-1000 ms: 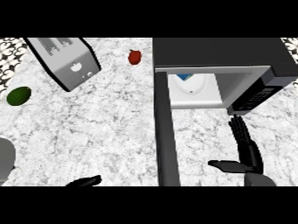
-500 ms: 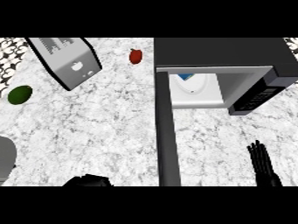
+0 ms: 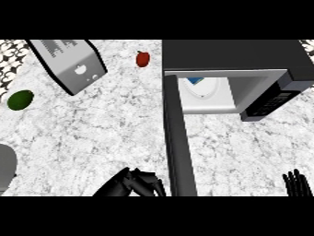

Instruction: Pick up the milk, place it into the microwave and close the microwave

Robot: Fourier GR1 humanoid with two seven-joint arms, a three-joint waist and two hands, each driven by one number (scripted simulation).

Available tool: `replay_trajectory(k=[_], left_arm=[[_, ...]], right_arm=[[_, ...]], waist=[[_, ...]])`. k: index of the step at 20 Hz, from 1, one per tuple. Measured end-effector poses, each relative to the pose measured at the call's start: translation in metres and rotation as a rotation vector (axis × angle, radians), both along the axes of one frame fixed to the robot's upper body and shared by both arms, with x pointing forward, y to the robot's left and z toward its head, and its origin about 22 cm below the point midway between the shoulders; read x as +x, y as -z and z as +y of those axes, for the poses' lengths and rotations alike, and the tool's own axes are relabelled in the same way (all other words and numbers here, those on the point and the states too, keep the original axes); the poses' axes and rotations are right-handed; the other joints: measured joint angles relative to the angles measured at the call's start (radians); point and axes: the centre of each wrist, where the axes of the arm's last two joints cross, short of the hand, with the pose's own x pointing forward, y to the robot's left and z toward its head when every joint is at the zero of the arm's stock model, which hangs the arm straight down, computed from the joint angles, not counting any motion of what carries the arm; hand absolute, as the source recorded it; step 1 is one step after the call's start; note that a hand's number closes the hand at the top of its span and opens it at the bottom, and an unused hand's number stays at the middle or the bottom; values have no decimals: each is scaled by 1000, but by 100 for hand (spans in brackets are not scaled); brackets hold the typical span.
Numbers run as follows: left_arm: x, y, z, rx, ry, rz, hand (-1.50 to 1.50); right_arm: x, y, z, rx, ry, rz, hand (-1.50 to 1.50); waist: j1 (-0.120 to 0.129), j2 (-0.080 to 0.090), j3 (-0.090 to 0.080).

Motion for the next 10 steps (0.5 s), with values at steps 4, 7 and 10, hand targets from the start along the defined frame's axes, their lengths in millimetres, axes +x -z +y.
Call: replay_trajectory(k=[4, 7, 10], left_arm=[[10, 9, -27, 32, 84, 6, 150], [12, 15, -52, 56, 115, -35, 150], [13, 22, -74, 88, 136, -59, 150]], right_arm=[[-15, -9, -6, 1, 6, -10, -150], [-26, -14, -9, -11, 5, -11, -150], [-26, -25, -14, -4, -14, -38, -150]], waist=[[1, 0, 0], [-1, -1, 0], [-10, -1, 0]])
